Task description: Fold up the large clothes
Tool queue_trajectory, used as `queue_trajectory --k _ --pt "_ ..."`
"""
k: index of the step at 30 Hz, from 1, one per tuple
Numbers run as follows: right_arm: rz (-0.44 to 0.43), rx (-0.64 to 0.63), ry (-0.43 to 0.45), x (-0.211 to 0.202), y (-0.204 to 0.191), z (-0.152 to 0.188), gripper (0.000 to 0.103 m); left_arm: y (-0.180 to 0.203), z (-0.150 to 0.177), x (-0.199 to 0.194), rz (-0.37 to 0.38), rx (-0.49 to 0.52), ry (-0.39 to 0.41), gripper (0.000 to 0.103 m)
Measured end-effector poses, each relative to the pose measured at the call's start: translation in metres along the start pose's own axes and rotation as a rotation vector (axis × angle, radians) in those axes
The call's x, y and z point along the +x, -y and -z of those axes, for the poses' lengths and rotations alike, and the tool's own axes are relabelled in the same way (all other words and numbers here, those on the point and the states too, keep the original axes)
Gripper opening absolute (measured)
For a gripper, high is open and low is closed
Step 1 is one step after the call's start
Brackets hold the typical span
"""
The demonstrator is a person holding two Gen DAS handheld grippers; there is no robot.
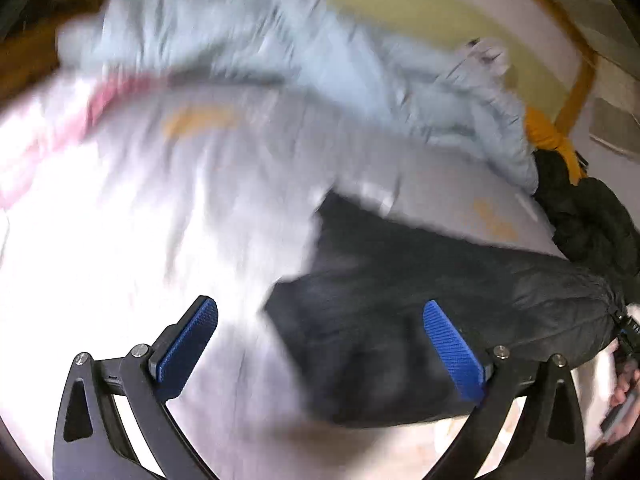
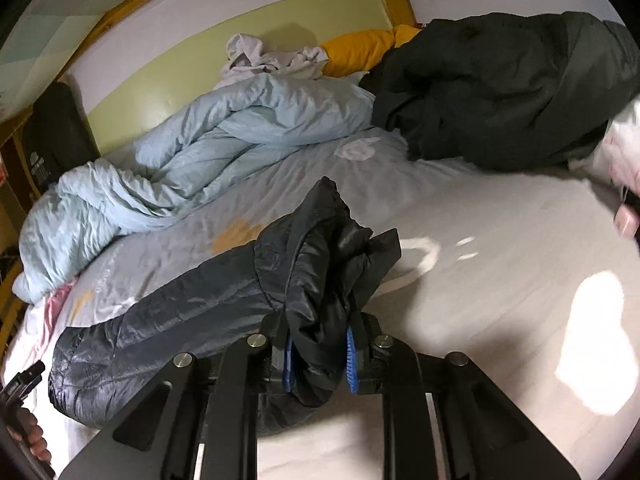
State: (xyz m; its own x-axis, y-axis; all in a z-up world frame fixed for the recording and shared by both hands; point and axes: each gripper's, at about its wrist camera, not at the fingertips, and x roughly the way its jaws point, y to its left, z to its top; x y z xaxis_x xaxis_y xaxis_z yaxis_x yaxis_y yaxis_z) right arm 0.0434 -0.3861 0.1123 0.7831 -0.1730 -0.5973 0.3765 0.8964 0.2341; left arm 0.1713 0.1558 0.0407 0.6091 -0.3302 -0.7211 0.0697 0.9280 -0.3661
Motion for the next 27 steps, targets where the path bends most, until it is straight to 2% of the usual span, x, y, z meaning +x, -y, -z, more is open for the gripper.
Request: queue_trajectory --k 1,3,5,7,8,10,12,15,20,22,23,24,26,27 --pt "0.012 -0.004 0.001 0.0 0.004 -0.001 0.02 -0.007 0.005 0.01 0.037 -0.033 -0.043 0.1" --pt "0.048 0.009 -0.006 0.0 0.014 -0.006 0.02 -0.01 0.019 0.027 0.115 -0.055 -0.111 0.09" --pt "0.032 0.039 -0.013 -0.003 0.018 -0.007 0.02 -0.005 0.028 0.033 0.178 -0.043 -0.131 0.086" --pt "0.023 0.035 0.0 -0.008 0.012 -0.008 0.02 0.007 0.032 0.032 0.237 -0.011 -0.129 0.076" --pt "0.027 0.013 0.015 -0.012 0.005 -0.008 0.02 0.013 0.032 0.031 0.246 0.007 -0.132 0.069" --pt "0.02 -0.023 0.039 -0.02 -0.008 -0.01 0.02 0.027 0.033 0.026 0.212 0.07 -0.12 0.056" --pt "-0.037 -0.043 0.073 -0.033 -0.028 -0.015 0.02 0.035 0.034 0.021 0.196 0.115 -0.107 0.04" --pt "-0.108 -0.084 0.113 -0.052 -0.057 -0.019 0.02 0.042 0.037 0.011 0.184 0.147 -0.078 0.033" --pt "-0.239 -0.221 0.167 -0.087 -0.127 -0.016 0.02 0.056 0.04 0.007 0.141 0.219 -0.044 0.033" --pt "-0.252 -0.272 0.183 -0.097 -0.151 -0.014 0.02 0.06 0.039 0.011 0.062 0.256 -0.037 0.043" --pt "-0.222 -0.297 0.185 -0.101 -0.163 -0.012 0.02 0.058 0.039 0.01 -0.002 0.256 -0.025 0.058" --pt "-0.195 -0.304 0.18 -0.103 -0.167 -0.011 0.02 0.055 0.038 0.007 -0.068 0.244 0.007 0.068" --pt "-0.174 -0.282 0.164 -0.104 -0.165 -0.01 0.02 0.052 0.037 -0.012 -0.144 0.238 0.12 0.068" --pt "-0.177 -0.265 0.159 -0.103 -0.16 -0.01 0.02 0.053 0.037 -0.024 -0.153 0.249 0.178 0.068"
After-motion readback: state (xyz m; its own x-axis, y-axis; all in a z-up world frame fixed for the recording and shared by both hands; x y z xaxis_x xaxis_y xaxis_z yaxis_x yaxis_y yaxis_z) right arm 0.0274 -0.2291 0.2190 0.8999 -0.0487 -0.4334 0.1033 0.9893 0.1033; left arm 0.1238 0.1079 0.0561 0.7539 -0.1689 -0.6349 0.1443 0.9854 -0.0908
